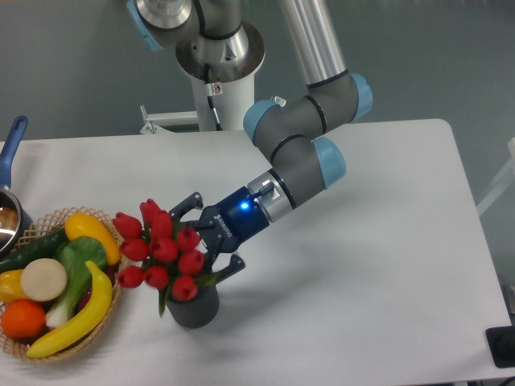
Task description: Insert the flowers into the vase
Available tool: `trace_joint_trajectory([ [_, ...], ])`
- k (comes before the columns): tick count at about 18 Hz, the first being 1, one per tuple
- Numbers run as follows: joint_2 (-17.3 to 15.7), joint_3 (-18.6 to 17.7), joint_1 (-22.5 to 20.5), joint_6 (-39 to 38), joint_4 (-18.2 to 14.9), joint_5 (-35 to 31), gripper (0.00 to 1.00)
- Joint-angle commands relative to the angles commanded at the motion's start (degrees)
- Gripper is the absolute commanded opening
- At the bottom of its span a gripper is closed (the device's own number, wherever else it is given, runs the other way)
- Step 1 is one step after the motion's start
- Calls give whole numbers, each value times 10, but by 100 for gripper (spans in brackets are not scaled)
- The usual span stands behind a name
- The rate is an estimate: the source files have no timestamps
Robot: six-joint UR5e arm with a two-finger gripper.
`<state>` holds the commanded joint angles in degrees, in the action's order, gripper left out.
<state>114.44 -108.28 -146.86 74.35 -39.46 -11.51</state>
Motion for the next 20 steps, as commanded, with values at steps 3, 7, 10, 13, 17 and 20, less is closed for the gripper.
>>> trace_joint_trajectory([
  [3, -22, -10, -8, -2, -1, -25, 100],
  [7, -43, -17, -22, -8, -2, -48, 100],
  [10, -60, -20, -31, -27, -3, -61, 100],
  [13, -75, -20, -42, -58, -2, -85, 100],
  [17, -95, -20, -81, -76, -3, -90, 100],
  [20, -104, -20, -107, -98, -3, -94, 100],
])
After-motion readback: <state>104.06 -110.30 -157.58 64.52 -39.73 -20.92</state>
